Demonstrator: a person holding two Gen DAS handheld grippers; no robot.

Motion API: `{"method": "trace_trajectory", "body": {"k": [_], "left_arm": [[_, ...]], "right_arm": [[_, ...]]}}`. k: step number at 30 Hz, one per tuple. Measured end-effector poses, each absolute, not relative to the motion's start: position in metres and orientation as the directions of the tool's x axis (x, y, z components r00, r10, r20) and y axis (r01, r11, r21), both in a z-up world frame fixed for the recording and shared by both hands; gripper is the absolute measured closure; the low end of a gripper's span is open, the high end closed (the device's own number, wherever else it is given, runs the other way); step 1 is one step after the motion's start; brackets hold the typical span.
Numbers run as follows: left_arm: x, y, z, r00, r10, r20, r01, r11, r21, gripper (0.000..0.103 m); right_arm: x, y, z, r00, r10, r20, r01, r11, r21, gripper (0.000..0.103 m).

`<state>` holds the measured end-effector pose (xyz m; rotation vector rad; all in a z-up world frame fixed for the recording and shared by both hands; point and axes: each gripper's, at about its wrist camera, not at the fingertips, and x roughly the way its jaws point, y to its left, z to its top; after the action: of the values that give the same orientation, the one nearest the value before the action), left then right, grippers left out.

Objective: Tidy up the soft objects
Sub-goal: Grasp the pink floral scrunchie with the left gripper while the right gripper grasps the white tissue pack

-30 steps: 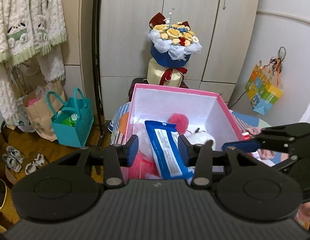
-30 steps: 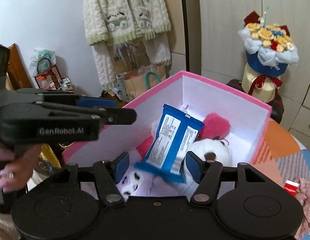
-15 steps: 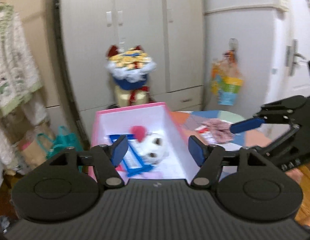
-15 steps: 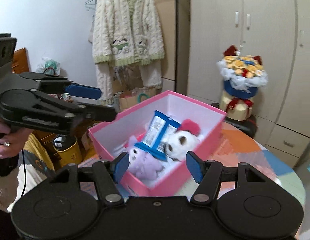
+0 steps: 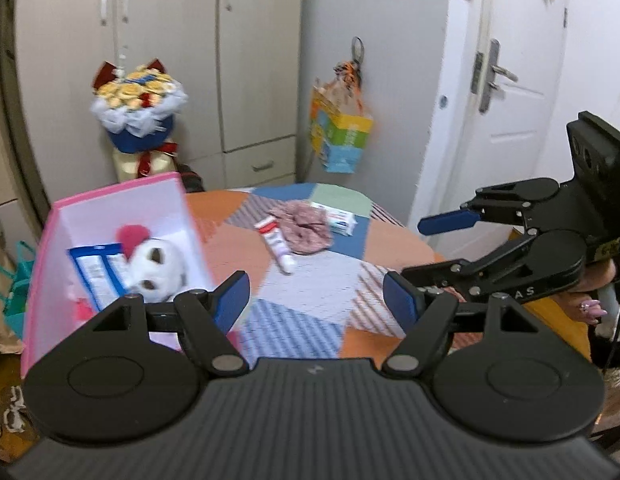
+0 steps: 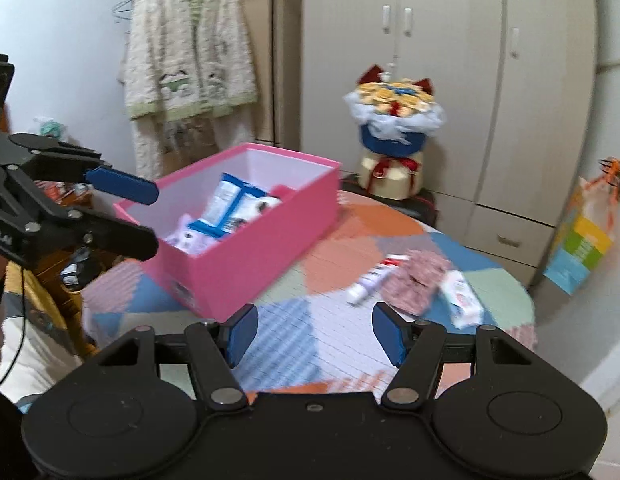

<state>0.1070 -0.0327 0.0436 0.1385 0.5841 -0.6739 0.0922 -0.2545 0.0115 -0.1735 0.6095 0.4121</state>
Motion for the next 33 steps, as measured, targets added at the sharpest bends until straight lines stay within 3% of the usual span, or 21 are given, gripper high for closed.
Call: {"method": "trace_trajectory", "body": {"k": [20, 26, 33], "left_arm": [[0.188, -0.142, -0.035, 0.678, -0.5, -0.539, 0.563, 0.824, -0.056, 0.032], [0.239, -0.174, -0.063, 0.645, -0.475, -0.598, 0.517, 0.848, -0.116, 0.033], [0.282, -0.209, -0.081, 0.703, -0.354, -0.617, 0.442, 0.897, -0.012, 0.036]], "right_arm": [[0.147, -0.345, -0.049, 0.795, 0.243, -0.556, -0.316, 0.948, -0.038, 0.034], [0.194, -0.367, -0.079, 0.801, 0.225, -0.555, -0.295, 0.955, -0.04, 0.034], [0.245, -0.372, -0.106, 0.761, 0.259, -0.595, -0.365, 0.929, -0.061, 0.034]]}}
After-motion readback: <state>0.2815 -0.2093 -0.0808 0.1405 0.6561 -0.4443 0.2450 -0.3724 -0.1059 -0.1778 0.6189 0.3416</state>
